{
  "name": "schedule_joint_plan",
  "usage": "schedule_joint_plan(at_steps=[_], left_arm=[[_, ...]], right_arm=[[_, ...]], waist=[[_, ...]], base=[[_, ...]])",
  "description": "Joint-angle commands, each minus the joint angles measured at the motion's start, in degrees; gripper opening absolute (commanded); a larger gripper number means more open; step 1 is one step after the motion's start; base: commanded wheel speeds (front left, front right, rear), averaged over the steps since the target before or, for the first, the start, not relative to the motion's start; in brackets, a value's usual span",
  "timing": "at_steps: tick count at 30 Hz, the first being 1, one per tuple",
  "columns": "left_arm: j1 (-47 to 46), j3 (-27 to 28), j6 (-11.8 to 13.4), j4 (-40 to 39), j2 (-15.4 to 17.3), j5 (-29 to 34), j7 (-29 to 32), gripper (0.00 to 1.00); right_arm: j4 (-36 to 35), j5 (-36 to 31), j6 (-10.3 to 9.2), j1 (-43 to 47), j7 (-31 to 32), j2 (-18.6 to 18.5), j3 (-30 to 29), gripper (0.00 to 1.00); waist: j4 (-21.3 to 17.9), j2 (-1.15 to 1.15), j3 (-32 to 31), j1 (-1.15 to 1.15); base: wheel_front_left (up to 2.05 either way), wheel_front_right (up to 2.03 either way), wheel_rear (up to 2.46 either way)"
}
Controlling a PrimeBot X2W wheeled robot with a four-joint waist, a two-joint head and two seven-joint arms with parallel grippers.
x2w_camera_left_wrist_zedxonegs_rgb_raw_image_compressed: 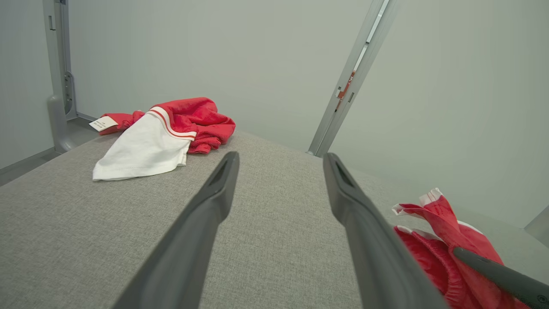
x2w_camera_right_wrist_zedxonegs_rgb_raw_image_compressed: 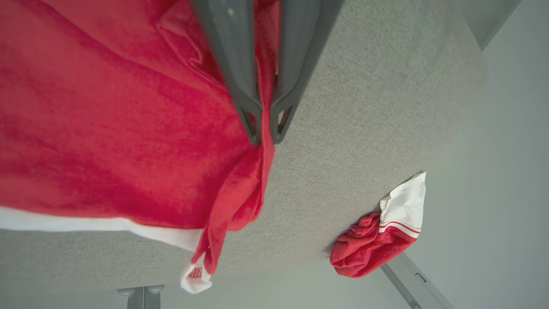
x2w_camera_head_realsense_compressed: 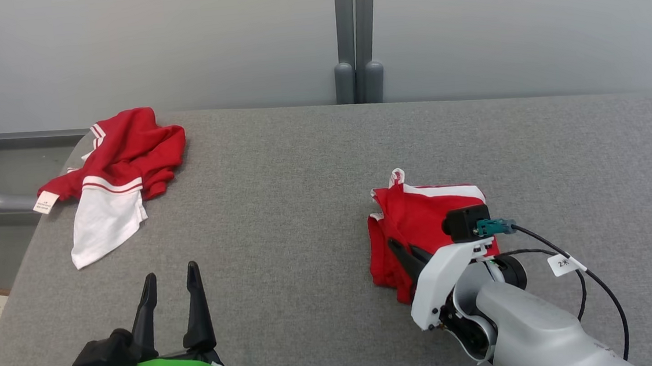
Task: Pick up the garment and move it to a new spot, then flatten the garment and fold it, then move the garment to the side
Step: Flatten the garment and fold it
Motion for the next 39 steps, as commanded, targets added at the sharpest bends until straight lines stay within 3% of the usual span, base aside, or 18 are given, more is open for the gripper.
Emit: schedule_joint_plan(at_steps=[1, 3, 4, 5, 13, 20, 27, 32, 33, 34, 35, 36, 37, 39], left_arm=[[0.9, 0.1, 0.3, -0.1, 0.2, -0.4, 0.0, 1.0], [1.0, 0.0, 0.3, -0.2, 0.2, -0.6, 0.0, 1.0], [0.9, -0.2, 0.3, -0.2, 0.2, -0.7, 0.0, 1.0], [0.9, -0.3, 0.4, -0.2, 0.2, -0.9, 0.0, 1.0], [1.2, -1.6, 0.6, -0.5, 0.2, -1.3, 0.0, 1.0], [1.5, -2.9, 0.8, -0.5, 0.2, -1.8, 0.0, 1.0], [1.4, -3.7, 1.0, -0.7, 0.2, -1.9, 0.0, 1.0], [1.1, -3.8, 1.0, -0.6, 0.2, -1.7, 0.0, 1.0], [1.0, -3.8, 1.0, -0.6, 0.2, -1.7, 0.0, 1.0], [0.9, -3.7, 1.0, -0.6, 0.2, -1.7, 0.0, 1.0], [0.7, -3.6, 1.0, -0.5, 0.2, -1.7, 0.0, 1.0], [0.6, -3.6, 1.0, -0.5, 0.2, -1.7, 0.0, 1.0], [0.4, -3.5, 1.0, -0.6, 0.2, -1.6, 0.0, 1.0], [0.0, -3.5, 0.9, -0.5, 0.2, -1.4, 0.0, 1.0]], right_arm=[[0.2, 0.3, -0.01, 0.1, -0.1, 0.1, 0.4, 0.0], [0.2, 0.5, -0.01, -0.1, -0.3, 0.3, 1.0, 0.43], [0.0, 0.7, -0.01, -0.1, -0.3, 0.4, 1.3, 0.95], [-0.2, 0.9, -0.01, -0.1, -0.3, 0.5, 1.6, 1.0], [-4.1, 2.6, -0.02, 1.1, -2.1, -1.2, 2.6, 1.0], [-9.0, 3.5, -0.02, 2.6, -4.4, -5.0, -2.0, 1.0], [-9.7, -0.2, -0.01, 4.3, -4.9, -7.8, -9.3, 1.0], [-9.2, -7.0, -0.01, 5.8, -4.9, -7.8, -12.5, 1.0], [-8.8, -9.0, -0.01, 6.0, -4.9, -7.5, -12.6, 0.87], [-8.3, -10.4, -0.01, 6.1, -4.9, -7.4, -12.6, 0.58], [-7.7, -11.9, -0.02, 6.4, -4.9, -6.8, -12.4, 0.39], [-7.1, -12.8, -0.02, 6.5, -4.9, -6.2, -12.4, 0.32], [-6.2, -13.7, -0.01, 6.6, -4.9, -5.4, -12.1, 0.18], [-4.6, -14.9, -0.02, 6.5, -4.9, -4.1, -11.4, 0.0]], waist=[[-0.2, 0.0, -0.1, 0.0], [-0.5, 0.0, -0.1, 0.0], [-0.7, 0.0, -0.2, 0.0], [-0.9, 0.0, -0.2, 0.0], [-2.7, 0.0, -0.4, 0.0], [-4.1, 0.0, -0.7, 0.0], [-4.7, 0.0, -0.6, 0.0], [-4.5, 0.0, -0.2, 0.0], [-4.4, 0.0, -0.1, 0.0], [-4.3, 0.0, -0.1, 0.0], [-4.1, 0.0, 0.1, 0.0], [-3.9, 0.0, 0.2, 0.0], [-3.7, 0.0, 0.3, 0.0], [-3.2, 0.0, 0.5, 0.0]], base=[[0.0, 0.0, 0.0], [0.0, 0.0, 0.0], [0.0, 0.0, 0.0], [0.0, 0.0, 0.0], [0.0, 0.0, 0.0], [0.0, 0.0, 0.0], [0.0, 0.0, 0.0], [0.0, 0.0, 0.0], [0.0, 0.0, 0.0], [0.0, 0.0, 0.0], [0.0, 0.0, 0.0], [0.0, 0.0, 0.0], [0.0, 0.0, 0.0], [0.0, 0.0, 0.0]])
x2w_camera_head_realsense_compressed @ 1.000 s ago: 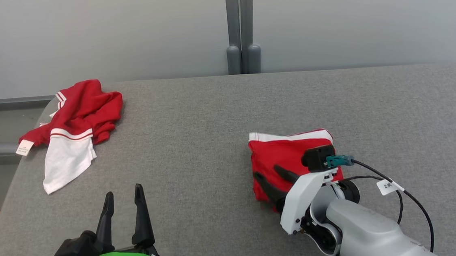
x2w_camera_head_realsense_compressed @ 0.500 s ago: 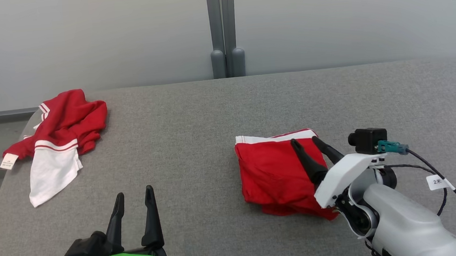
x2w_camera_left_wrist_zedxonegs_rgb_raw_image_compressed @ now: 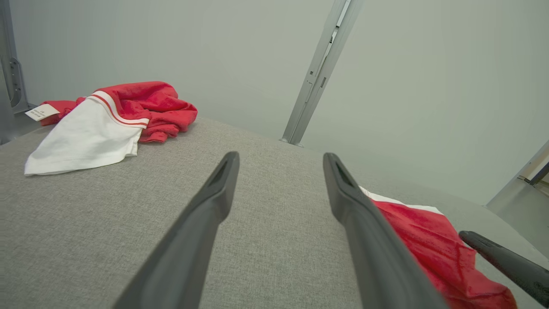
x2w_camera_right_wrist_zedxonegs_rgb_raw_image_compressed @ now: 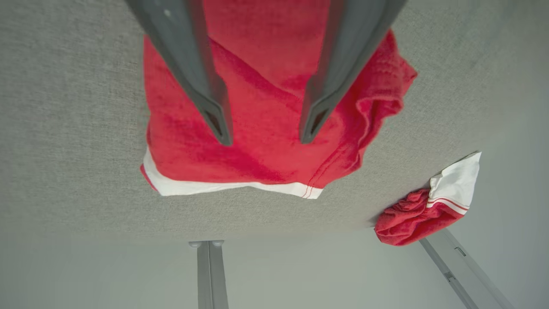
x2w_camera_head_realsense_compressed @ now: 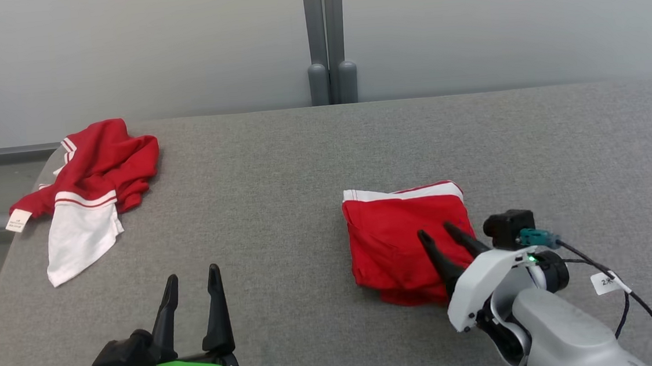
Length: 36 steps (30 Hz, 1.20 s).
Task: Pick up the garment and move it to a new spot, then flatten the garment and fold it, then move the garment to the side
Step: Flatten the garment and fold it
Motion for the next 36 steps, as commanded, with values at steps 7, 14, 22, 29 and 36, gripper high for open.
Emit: schedule_joint_plan(at_steps=[7, 14, 22, 29, 36], left_arm=[[-1.3, 0.5, -0.2, 0.3, 0.2, 0.3, 0.0, 1.0], [-1.2, 0.7, -0.1, 0.1, 0.2, 0.2, 0.0, 1.0], [-1.1, 0.9, 0.2, 0.0, 0.2, -0.1, 0.0, 1.0], [-1.3, 1.3, -0.1, 0.4, 0.2, 1.0, 0.0, 1.0], [-2.4, 1.2, -0.6, 1.6, 0.2, 3.6, 0.0, 1.0]], right_arm=[[4.1, 0.4, -0.02, 0.3, -0.2, 3.7, 4.6, 0.0], [3.6, 1.5, -0.02, -0.1, -0.2, 4.8, 10.8, 0.0], [4.2, 2.6, -0.02, -1.5, -0.2, 5.1, 15.3, 0.0], [-2.8, -0.4, -0.02, -1.3, -0.2, 2.9, 9.0, 0.7], [-11.4, -8.3, -0.02, 3.8, -0.2, 1.5, -5.2, 1.0]], waist=[[2.2, 0.0, 0.7, 0.0], [3.0, 0.0, 1.1, 0.0], [2.4, 0.0, 1.4, 0.0], [0.3, 0.0, 0.8, 0.0], [-2.3, 0.0, -0.2, 0.0]], base=[[0.0, 0.0, 0.0], [0.0, 0.0, 0.0], [0.0, 0.0, 0.0], [0.0, 0.0, 0.0], [0.0, 0.0, 0.0]])
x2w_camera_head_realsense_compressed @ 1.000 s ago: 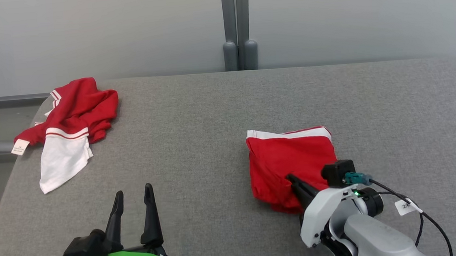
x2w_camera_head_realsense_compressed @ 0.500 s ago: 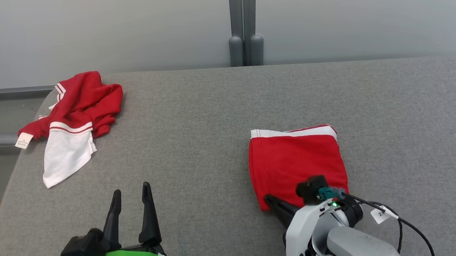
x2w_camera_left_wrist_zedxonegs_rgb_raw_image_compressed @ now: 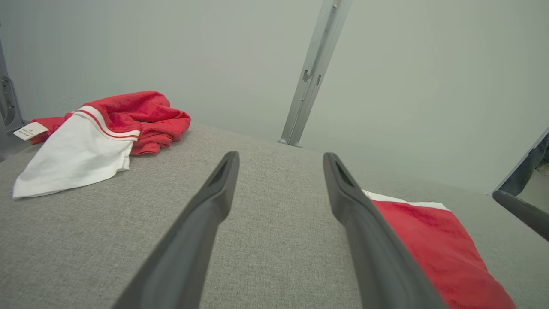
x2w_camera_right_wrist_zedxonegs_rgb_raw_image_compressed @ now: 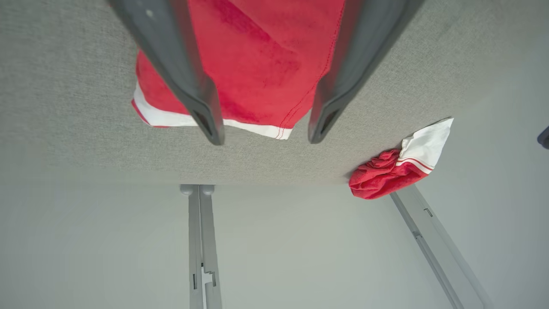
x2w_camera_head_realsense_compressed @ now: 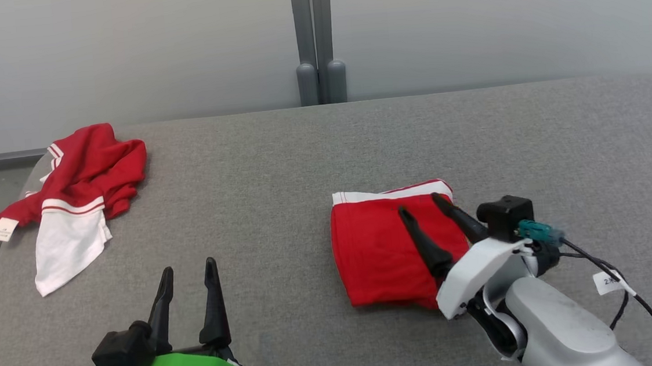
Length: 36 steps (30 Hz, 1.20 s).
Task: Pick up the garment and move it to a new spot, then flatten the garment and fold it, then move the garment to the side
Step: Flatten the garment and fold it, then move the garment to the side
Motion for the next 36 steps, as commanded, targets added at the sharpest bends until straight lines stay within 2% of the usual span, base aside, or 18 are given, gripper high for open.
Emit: schedule_joint_plan(at_steps=[1, 9, 14, 21, 36], left_arm=[[-0.9, 0.0, -0.2, 0.4, 0.2, 1.1, 0.0, 1.0], [0.3, -0.2, 0.4, 1.9, 0.2, 2.5, 0.0, 1.0], [2.5, 0.9, 0.8, 2.6, 0.2, 3.3, 0.0, 1.0], [4.6, 1.6, 0.6, 3.0, 0.2, 2.6, 0.0, 1.0], [4.9, 1.3, 0.8, 3.1, 0.2, 3.3, 0.0, 1.0]], right_arm=[[-1.8, -2.4, -0.02, 2.2, -0.2, -0.1, -3.0, 1.0], [-12.9, -14.4, -0.01, 12.6, -0.2, 1.8, -20.9, 1.0], [-19.5, -19.0, -0.01, 19.3, -0.2, 3.7, -28.0, 1.0], [-21.8, -20.3, -0.01, 22.9, -0.2, 4.4, -28.5, 1.0], [-21.2, -19.6, -0.02, 23.5, -0.2, 4.5, -28.2, 1.0]], waist=[[-1.3, 0.0, -0.7, 0.0], [-3.6, 0.0, -2.0, 0.0], [-4.8, 0.0, -2.9, 0.0], [-5.3, 0.0, -3.5, 0.0], [-4.6, 0.0, -3.9, 0.0]], base=[[0.0, 0.0, 0.0], [0.0, 0.0, 0.0], [0.0, 0.0, 0.0], [0.0, 0.0, 0.0], [0.0, 0.0, 0.0]])
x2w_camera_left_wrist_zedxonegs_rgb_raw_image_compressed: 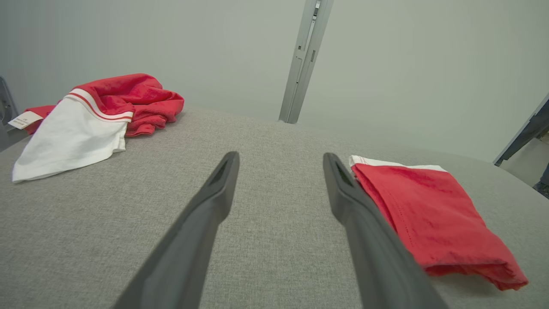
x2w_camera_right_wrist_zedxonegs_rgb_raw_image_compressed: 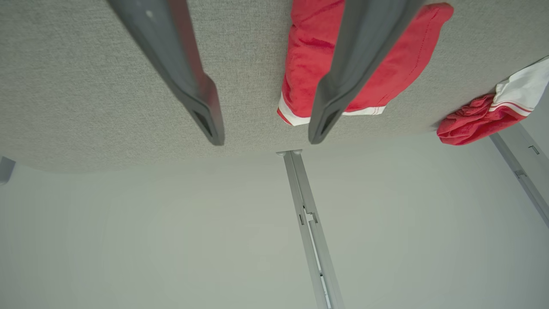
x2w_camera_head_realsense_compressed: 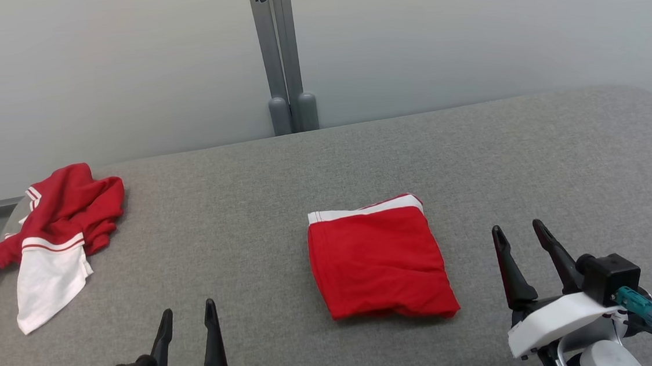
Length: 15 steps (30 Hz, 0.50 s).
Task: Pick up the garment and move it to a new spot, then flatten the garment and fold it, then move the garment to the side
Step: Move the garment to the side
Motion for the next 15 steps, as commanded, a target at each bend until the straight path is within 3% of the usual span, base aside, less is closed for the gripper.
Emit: schedule_joint_plan(at_steps=[1, 8, 15], left_arm=[[0.6, 0.1, 0.1, -0.1, 0.2, 0.3, 0.0, 1.0], [0.3, -0.2, 0.2, -0.6, 0.2, 0.3, 0.0, 1.0], [-0.3, -1.1, 0.6, -1.3, 0.2, -0.4, 0.0, 1.0]], right_arm=[[0.2, 0.1, -0.01, 0.7, -0.2, 0.0, -0.1, 1.0], [3.7, -1.1, -0.01, -1.5, 0.5, -0.2, -0.6, 1.0], [7.3, 1.3, -0.01, -8.8, 12.0, -2.7, -0.6, 1.0]], waist=[[0.1, 0.0, 0.0, 0.0], [0.8, 0.0, 0.8, 0.0], [2.6, 0.0, 2.5, 0.0]], base=[[0.0, 0.0, 0.0], [0.0, 0.0, 0.0], [0.0, 0.0, 0.0]])
